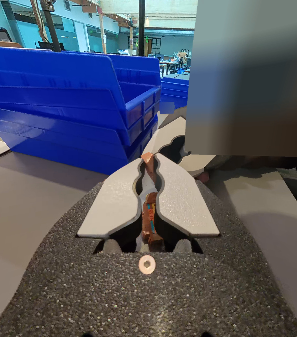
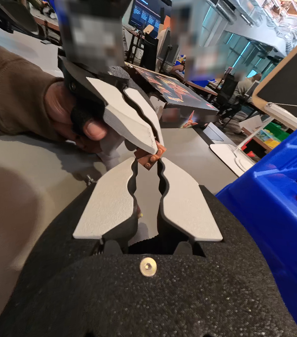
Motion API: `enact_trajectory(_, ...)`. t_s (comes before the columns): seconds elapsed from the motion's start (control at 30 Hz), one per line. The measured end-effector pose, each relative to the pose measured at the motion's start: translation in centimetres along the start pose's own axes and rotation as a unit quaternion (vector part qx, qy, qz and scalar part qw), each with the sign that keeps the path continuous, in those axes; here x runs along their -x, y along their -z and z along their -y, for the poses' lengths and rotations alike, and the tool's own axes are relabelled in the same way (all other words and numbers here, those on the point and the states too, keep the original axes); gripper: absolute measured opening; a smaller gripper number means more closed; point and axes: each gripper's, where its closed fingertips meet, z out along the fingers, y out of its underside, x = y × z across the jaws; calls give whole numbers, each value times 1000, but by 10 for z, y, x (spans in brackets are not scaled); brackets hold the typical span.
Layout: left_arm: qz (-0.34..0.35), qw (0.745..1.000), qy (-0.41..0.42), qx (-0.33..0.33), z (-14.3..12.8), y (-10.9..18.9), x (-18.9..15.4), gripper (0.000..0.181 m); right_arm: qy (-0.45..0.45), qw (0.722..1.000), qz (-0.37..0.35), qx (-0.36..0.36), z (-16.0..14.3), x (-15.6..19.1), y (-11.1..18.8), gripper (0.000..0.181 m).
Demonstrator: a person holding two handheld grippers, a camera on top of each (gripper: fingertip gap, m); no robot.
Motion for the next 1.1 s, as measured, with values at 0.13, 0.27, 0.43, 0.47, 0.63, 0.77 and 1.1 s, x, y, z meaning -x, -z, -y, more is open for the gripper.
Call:
enact_trajectory(0.13, 0, 1000, -26, 1, 2, 2, -2, 8, -55, 997, 40, -24, 3, 3, 2, 21)
enact_trajectory(0.27, -1, 998, -60, -4, 7, 3, -7, 7, -107, 989, 88, -53, 10, 7, 6, 20)
enact_trajectory(0.43, 1, 997, -76, -10, 10, 5, -9, 6, -144, 980, 118, -69, 14, 9, 9, 20)
enact_trajectory(0.47, 0, 997, -76, -12, 11, 5, -10, 6, -149, 978, 124, -72, 15, 9, 9, 20)
enact_trajectory(0.63, -27, 999, 33, -31, 12, 3, -6, 9, -155, 980, 106, -71, 13, 3, 8, 20)
enact_trajectory(0.77, -48, 986, 150, -50, 9, 2, 4, 11, -100, 993, 47, -41, 5, -4, 4, 20)
enact_trajectory(1.1, -16, 984, 175, 7, -9, -6, 9, 15, 53, 997, -28, 40, -15, -3, -5, 19)
